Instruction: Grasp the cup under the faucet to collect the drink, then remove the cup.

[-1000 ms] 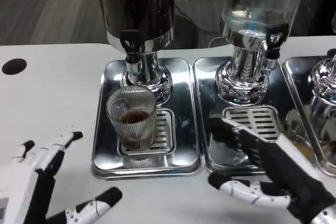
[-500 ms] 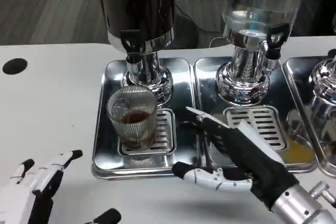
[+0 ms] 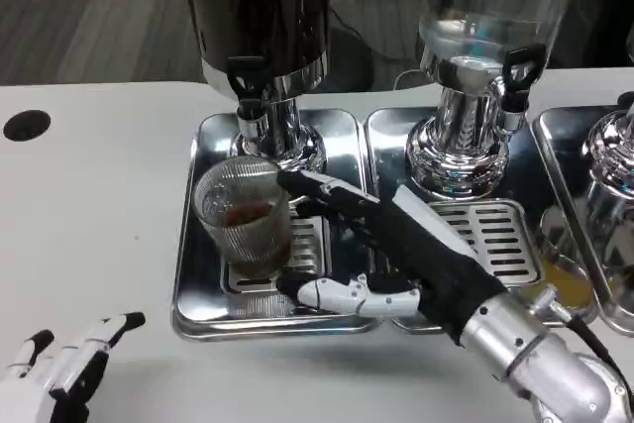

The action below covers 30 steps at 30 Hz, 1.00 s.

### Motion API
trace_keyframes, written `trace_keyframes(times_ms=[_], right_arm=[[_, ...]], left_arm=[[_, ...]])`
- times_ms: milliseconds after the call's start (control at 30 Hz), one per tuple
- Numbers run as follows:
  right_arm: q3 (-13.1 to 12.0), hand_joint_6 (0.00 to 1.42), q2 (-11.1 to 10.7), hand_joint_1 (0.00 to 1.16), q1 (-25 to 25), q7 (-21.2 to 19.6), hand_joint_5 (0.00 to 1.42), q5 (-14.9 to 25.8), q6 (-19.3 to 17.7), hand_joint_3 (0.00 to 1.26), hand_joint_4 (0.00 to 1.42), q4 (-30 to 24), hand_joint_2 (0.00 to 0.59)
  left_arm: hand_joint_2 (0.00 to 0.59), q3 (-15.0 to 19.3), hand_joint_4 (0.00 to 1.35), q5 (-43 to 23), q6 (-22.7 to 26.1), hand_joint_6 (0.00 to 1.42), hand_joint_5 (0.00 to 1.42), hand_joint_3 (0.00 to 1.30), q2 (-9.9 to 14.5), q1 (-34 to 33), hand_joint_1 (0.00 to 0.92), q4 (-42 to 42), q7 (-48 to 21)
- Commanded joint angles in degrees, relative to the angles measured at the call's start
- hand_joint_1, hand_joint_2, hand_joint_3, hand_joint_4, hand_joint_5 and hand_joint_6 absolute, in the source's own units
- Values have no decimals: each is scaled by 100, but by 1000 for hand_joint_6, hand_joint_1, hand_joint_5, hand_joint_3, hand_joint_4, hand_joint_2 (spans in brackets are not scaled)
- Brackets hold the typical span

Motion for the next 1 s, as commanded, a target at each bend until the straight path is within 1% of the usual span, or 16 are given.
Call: trace_keyframes(times_ms=[33, 133, 333, 567, 667, 733, 1000], right_arm=[[76, 64, 93, 678, -253, -19, 119, -17, -11, 119, 78, 302, 169], [48, 64, 94, 680, -300, -35, 119, 1, -80, 118, 80, 367, 167], [-15, 64, 72, 680, -336, 3, 119, 94, -109, 117, 95, 320, 169], [-168, 52, -70, 679, -348, 90, 119, 253, -160, 125, 96, 301, 169], [-217, 46, -144, 679, -346, 123, 127, 342, -178, 132, 105, 293, 169], [-293, 56, -209, 678, -312, 159, 129, 426, -201, 135, 108, 267, 169], [-432, 62, -321, 678, -185, 235, 132, 612, -193, 144, 109, 107, 169]], left_arm=[[55, 45, 154, -13, -85, 73, 238, 217, -7, 123, 31, 27, 45], [58, 58, 154, -7, -83, 74, 240, 218, 2, 126, 32, 10, 20], [61, 29, 154, 47, 18, 75, 242, 214, 40, 1, 32, -102, -163], [65, -123, 154, 177, 144, 80, 242, 210, 12, -171, 34, -223, -378], [66, -135, 154, 179, 185, 85, 243, 209, 21, -210, 34, -232, -416], [66, -123, 154, 159, 213, 87, 243, 209, 39, -259, 35, -245, -452], [66, -159, 154, 124, 279, 91, 243, 208, 74, -404, 38, -217, -593]])
